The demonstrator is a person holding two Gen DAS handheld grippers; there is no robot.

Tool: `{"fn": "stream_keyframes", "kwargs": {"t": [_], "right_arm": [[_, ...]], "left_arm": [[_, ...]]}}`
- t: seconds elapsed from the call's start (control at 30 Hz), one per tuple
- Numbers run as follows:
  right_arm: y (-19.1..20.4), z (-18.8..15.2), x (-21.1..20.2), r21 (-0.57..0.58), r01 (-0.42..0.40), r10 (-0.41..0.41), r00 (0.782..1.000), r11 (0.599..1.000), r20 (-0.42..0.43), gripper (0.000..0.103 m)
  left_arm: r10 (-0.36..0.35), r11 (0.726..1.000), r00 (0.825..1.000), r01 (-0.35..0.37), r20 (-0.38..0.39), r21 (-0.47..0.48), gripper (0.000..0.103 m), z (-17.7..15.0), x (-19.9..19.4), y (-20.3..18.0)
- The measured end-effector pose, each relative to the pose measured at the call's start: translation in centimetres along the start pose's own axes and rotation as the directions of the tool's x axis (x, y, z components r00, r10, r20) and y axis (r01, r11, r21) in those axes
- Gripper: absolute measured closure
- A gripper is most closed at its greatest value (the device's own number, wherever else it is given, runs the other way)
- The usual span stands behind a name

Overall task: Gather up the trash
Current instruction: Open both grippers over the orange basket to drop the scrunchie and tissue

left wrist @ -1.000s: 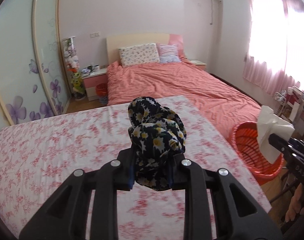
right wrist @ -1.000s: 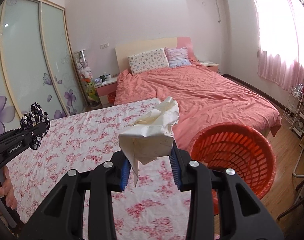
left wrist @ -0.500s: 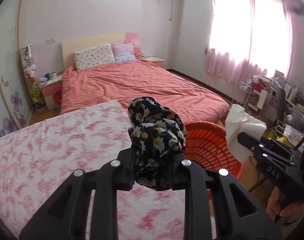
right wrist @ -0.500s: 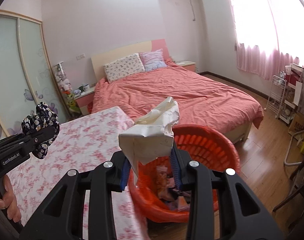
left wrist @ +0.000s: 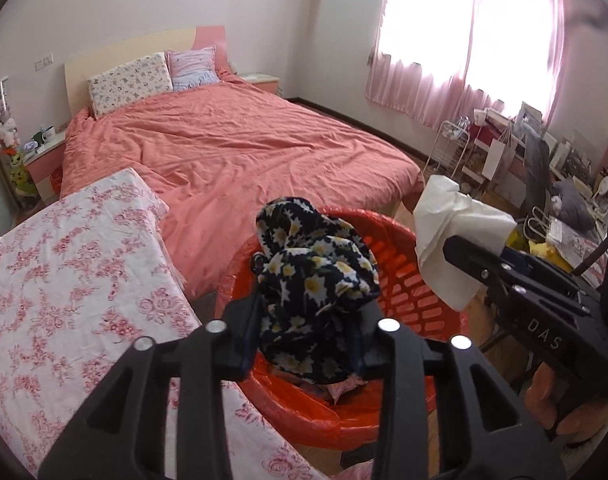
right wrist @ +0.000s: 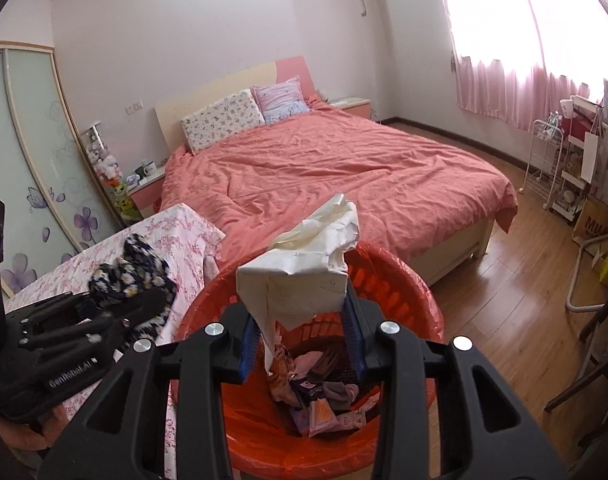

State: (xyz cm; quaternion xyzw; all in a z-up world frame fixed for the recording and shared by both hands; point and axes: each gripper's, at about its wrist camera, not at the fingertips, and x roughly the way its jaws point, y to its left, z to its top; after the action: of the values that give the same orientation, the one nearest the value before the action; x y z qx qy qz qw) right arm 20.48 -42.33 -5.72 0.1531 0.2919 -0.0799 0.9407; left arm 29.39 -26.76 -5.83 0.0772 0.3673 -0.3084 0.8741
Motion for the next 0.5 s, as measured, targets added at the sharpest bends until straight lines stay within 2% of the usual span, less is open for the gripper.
{"fn": "stream_keyframes", "kwargs": {"t": [0.07,0.17,0.33,0.4,0.43,0.5], "right_arm": [[-0.3,-0.2,0.6,-0.003,0.003,-0.003,1.000,1.000,-0.014,0.046],[-0.6,-0.6,1.0,0.005,-0.002,0.002,1.000,1.000,-0.025,0.040],[-0.9,-0.9,0.5,0.021,0.016,-0.015,1.000,1.000,-0.025,0.037],[-0.6,-1.0,-0.6,0.015,0.031,-0.030,1.000,0.999,-0.003,0.028],[-0.4,-1.0,-1.2,0.012,0.036,-0.036,0.999,0.999,0.013,0.026],[0.0,-0.9,-2.2,0.007,0.043,-0.044,0.998,0.999,0.046,0.016]], "left_arm": [[0.021,1.000,1.000,-0.021,-0.012,0.004,0.048,-0.4,0.9,0.0],[0.039,0.999,0.999,-0.040,-0.032,-0.012,0.038,-0.9,1.6,1.0],[0.077,0.997,0.997,-0.078,-0.031,-0.019,0.036,-1.2,1.3,2.5],[0.095,0.995,0.995,-0.095,-0.023,-0.024,0.035,-1.5,0.3,3.0],[0.106,0.994,0.994,-0.107,-0.011,-0.025,0.032,-1.8,-0.5,3.3],[0.139,0.990,0.990,-0.139,0.021,-0.018,0.026,-2.5,-2.6,3.6]]}}
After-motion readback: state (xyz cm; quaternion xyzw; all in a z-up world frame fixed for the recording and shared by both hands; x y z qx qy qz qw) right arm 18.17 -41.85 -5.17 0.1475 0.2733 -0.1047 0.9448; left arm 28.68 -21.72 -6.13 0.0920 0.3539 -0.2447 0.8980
